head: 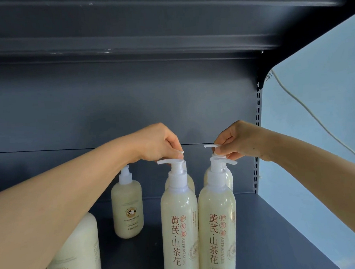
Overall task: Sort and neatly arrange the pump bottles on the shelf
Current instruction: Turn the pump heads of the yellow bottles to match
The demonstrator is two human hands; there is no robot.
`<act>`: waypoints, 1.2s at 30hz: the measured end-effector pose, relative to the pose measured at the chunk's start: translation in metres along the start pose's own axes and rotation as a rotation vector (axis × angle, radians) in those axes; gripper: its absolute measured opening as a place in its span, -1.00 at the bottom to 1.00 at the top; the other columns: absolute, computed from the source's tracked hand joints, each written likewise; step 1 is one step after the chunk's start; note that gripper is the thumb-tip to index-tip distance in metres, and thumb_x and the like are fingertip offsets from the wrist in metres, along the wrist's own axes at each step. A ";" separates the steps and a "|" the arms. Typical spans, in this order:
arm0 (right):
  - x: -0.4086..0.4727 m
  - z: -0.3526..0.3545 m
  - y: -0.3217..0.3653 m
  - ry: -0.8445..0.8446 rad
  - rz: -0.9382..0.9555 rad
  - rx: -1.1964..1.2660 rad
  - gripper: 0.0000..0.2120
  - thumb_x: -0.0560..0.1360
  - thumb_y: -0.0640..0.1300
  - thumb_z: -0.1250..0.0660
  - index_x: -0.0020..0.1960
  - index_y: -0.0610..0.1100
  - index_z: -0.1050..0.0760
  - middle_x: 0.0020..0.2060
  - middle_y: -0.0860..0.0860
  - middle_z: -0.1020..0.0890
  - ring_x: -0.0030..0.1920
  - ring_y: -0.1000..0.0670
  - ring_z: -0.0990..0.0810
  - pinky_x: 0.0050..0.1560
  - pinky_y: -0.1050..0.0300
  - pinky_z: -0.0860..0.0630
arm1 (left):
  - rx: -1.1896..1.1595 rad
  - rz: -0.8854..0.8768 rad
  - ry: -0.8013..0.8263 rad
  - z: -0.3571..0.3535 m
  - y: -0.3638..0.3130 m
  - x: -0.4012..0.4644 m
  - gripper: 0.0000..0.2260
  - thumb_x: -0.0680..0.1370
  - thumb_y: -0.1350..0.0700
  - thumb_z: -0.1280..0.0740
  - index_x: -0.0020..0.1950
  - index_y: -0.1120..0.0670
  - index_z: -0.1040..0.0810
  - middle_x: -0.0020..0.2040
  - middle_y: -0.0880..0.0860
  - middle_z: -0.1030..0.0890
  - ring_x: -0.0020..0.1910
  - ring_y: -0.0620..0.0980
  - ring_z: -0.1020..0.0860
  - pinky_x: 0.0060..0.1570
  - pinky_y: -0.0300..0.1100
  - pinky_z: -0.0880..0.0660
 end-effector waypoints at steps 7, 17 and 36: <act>0.001 -0.010 0.001 0.057 0.024 0.009 -0.87 0.46 -0.26 -0.41 0.00 -0.25 -0.63 -0.09 -0.18 -0.68 -0.23 -0.03 -0.65 -0.21 0.32 -0.61 | -0.020 0.039 0.008 -0.001 0.000 -0.001 -0.94 0.48 0.10 -0.42 -0.19 0.00 -0.65 -0.14 0.03 -0.70 -0.16 -0.05 -0.57 -0.09 -0.22 -0.46; 0.001 -0.009 0.002 0.072 0.032 0.006 -0.82 0.46 -0.27 -0.41 0.05 -0.27 -0.61 -0.04 -0.18 -0.68 -0.15 -0.06 -0.67 -0.18 0.29 -0.63 | -0.094 0.058 -0.060 0.003 0.001 -0.002 -0.87 0.49 0.03 -0.41 -0.04 0.04 -0.66 -0.02 0.00 -0.68 0.01 -0.04 -0.60 -0.09 -0.27 -0.44; -0.034 0.037 -0.032 -0.051 -0.034 0.000 -0.94 0.44 -0.25 -0.42 -0.10 -0.17 -0.65 -0.06 -0.17 -0.69 -0.06 -0.12 -0.67 -0.11 0.21 -0.64 | 0.279 -0.179 0.225 -0.035 -0.078 -0.013 -0.86 0.45 0.02 -0.43 -0.09 0.07 -0.62 -0.17 -0.02 -0.69 -0.25 -0.12 -0.60 -0.27 -0.30 -0.43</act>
Point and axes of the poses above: each hand's wrist, its own x-axis towards the middle knuckle, its own z-axis out of the back of the hand, y = z × x, the point moved 4 cm from there along x, towards the middle knuckle
